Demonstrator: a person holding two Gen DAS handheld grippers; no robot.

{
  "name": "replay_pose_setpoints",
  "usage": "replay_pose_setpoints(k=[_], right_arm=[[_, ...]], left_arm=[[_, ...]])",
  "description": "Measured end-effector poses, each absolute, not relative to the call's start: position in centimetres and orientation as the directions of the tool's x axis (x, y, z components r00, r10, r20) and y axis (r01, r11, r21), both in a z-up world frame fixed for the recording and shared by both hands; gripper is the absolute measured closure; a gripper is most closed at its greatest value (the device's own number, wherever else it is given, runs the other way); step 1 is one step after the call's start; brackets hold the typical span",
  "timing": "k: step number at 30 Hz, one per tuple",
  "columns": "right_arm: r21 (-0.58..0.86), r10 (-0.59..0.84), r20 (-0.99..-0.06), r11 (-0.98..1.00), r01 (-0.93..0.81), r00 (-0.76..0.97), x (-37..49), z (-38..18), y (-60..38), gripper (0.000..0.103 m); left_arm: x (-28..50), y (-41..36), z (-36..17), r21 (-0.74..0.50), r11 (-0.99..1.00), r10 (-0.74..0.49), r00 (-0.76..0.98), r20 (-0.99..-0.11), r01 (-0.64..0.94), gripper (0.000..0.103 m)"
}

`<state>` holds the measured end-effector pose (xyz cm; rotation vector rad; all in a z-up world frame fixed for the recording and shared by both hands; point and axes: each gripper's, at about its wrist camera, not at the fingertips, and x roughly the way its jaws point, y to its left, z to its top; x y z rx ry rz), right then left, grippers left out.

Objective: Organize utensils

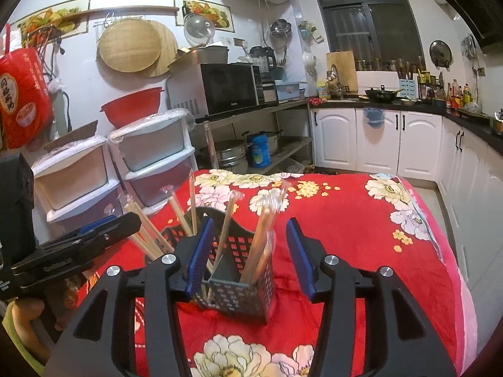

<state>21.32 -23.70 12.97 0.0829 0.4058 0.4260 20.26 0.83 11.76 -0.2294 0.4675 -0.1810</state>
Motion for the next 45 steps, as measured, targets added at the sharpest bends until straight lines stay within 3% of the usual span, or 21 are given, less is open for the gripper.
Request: replay_pose_setpoints(k=[7, 15, 27, 45], right_arm=[[0.14, 0.403, -0.377, 0.915, -0.379, 0.834, 19.3, 11.7, -24.0, 0.044], [0.105, 0.381, -0.399, 0.923, -0.371, 0.834, 17.0, 9.5, -24.2, 0.025], [0.034, 0.351, -0.394, 0.929, -0.368, 0.85, 13.7, 4.7, -23.5, 0.011], [0.041, 0.318, -0.304, 0.946, -0.321, 0.898, 11.8, 1.0, -24.2, 0.009]], left_arm=[[18.4, 1.6, 10.3, -0.274, 0.955, -0.23, 0.871, -0.435, 0.115, 0.012], [16.3, 1.8, 8.3, -0.258, 0.96, -0.221, 0.861, -0.459, 0.109, 0.012], [13.8, 2.0, 4.8, -0.242, 0.967, -0.183, 0.868, -0.462, 0.075, 0.012], [12.7, 1.9, 2.4, -0.177, 0.984, -0.095, 0.926, -0.366, 0.031, 0.012]])
